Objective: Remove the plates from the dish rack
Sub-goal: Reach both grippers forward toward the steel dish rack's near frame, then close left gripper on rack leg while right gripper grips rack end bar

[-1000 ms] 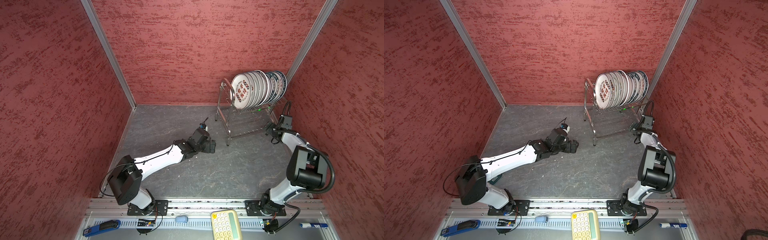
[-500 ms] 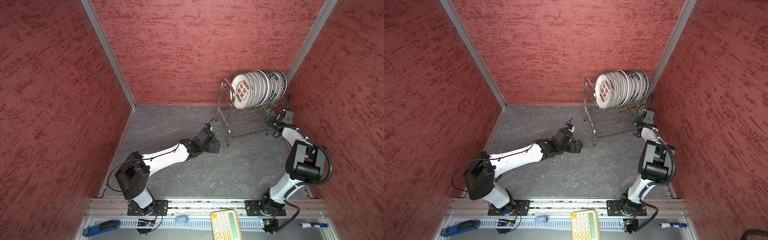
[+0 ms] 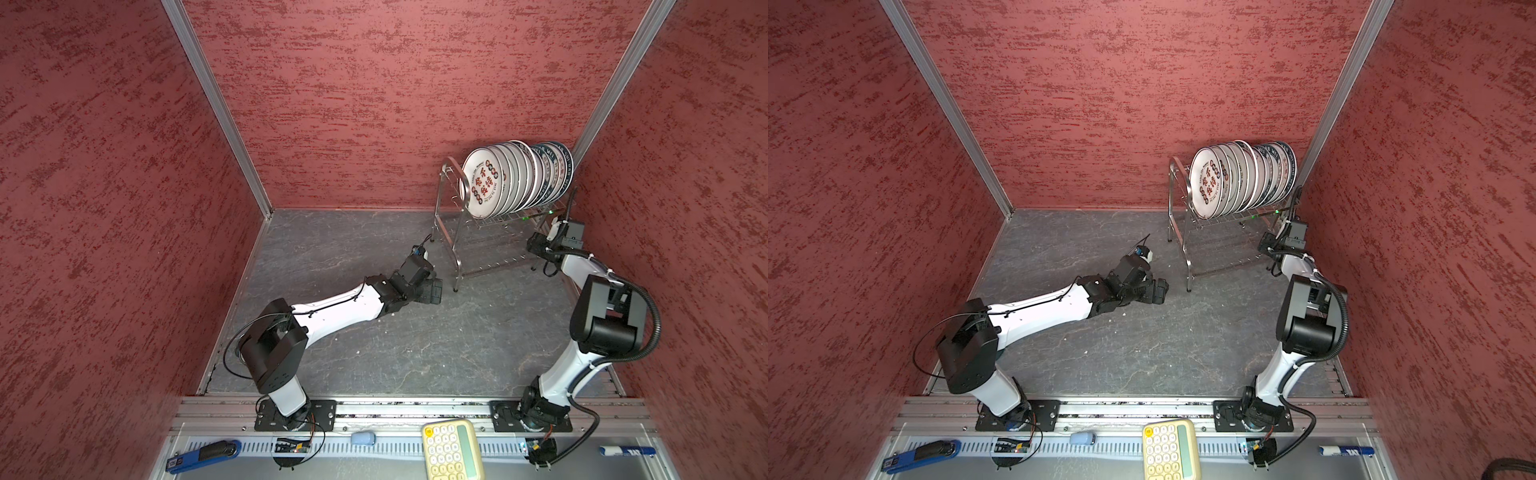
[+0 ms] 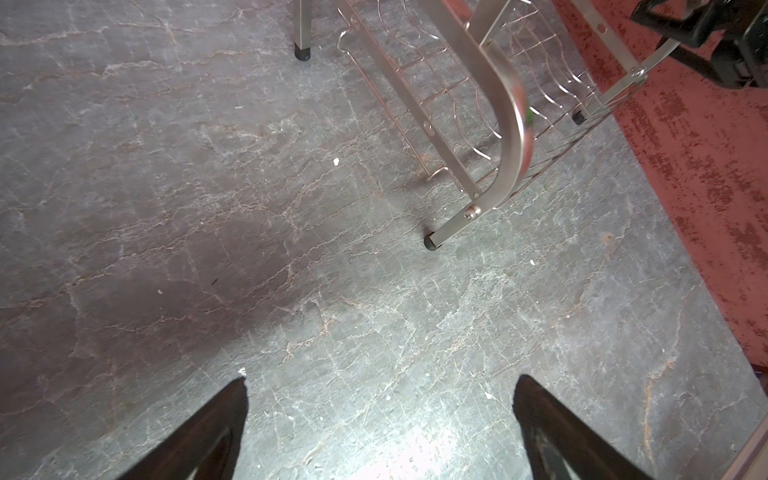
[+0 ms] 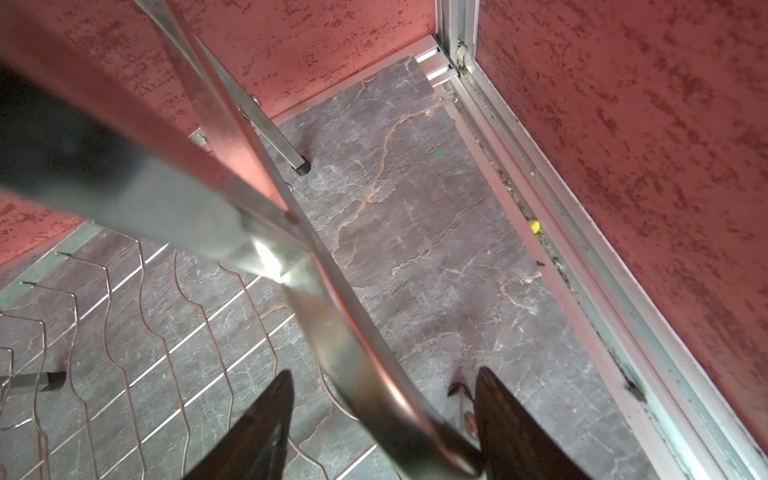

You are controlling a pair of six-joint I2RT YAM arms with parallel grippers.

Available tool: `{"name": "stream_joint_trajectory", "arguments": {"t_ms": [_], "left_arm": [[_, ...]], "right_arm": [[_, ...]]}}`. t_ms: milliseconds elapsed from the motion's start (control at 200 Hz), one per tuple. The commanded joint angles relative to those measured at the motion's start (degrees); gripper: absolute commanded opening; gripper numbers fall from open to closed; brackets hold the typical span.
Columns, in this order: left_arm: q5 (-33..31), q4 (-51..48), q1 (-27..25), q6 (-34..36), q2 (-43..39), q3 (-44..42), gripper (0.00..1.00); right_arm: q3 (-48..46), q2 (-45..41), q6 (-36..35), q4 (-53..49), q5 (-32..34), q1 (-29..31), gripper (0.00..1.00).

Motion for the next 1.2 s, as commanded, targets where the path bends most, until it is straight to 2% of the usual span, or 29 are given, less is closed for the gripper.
{"name": "stream_joint_trajectory", "arguments": {"t_ms": [0, 391, 506, 651, 822, 1197], "left_arm": [[-0.3, 0.2, -0.2, 0.8, 1.0, 0.9, 0.99], [1.6, 4.1, -0.8, 0.1, 3.7, 2.1, 0.99], [1.6, 6.2, -1.0, -0.5, 4.4, 2.4, 1.0], [2.3, 7.9, -2.3, 0.0, 6.5, 4.7, 0.99], [1.6, 9.0, -3.1, -0.1, 8.7, 7.2, 1.0], [-8.5, 5.8, -2.5, -1.3, 13.5, 13.4, 1.0]], "right_arm": [[0.9, 1.0, -0.8, 2.6, -4.6, -0.2, 0.63], [-0.3, 2.1, -0.3, 4.6, -9.1, -0.2, 0.48], [-0.8, 2.1, -0.2, 4.9, -10.0, -0.1, 0.47], [-1.0, 2.1, 0.1, 5.4, -12.0, -0.1, 0.37], [-1.5, 1.7, 0.1, 5.1, -14.0, 0.1, 0.31], [-4.1, 0.4, -0.9, 4.9, -14.6, 0.7, 0.31]]}}
